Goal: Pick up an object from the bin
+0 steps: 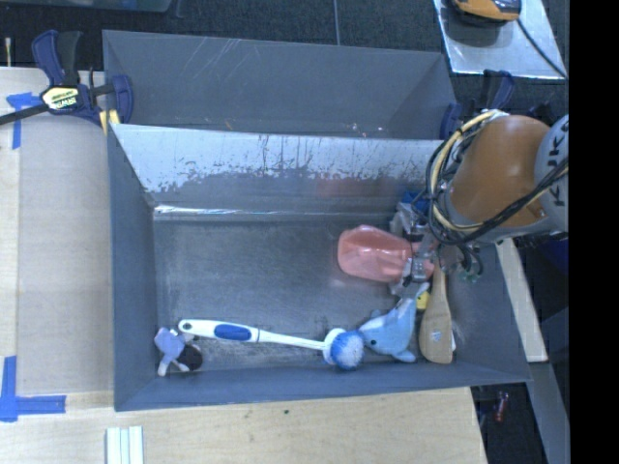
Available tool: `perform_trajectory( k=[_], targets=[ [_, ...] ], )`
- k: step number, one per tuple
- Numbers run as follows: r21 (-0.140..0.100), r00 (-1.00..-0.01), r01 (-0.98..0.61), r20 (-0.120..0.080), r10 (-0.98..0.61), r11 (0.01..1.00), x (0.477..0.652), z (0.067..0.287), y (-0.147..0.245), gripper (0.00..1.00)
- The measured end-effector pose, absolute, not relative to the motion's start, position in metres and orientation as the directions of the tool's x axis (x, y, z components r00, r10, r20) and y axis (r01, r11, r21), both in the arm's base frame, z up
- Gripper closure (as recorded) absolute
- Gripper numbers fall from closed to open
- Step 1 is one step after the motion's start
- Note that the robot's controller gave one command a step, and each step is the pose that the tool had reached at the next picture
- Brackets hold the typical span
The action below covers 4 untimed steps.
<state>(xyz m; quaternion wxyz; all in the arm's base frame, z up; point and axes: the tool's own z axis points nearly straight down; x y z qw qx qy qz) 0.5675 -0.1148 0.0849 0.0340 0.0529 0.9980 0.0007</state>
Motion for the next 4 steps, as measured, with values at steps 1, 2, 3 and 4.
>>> perform_trajectory(
  k=[1,2,3,4],
  targets=[
    [0.005,-0.992,0.105,-0.068,0.105,0.994,0.5675,0.0849,-0.1148,0.0],
    [0.005,-0.992,0.105,-0.068,0.105,0.994,0.5675,0.0849,-0.1148,1.0],
    [0.005,-0.992,0.105,-0.068,0.105,0.994,0.5675,0.0849,-0.1149,1.0],
    [0.005,-0.992,0.105,-0.068,0.105,0.995,0.5675,0.0849,-0.1149,1.0]
  ],
)
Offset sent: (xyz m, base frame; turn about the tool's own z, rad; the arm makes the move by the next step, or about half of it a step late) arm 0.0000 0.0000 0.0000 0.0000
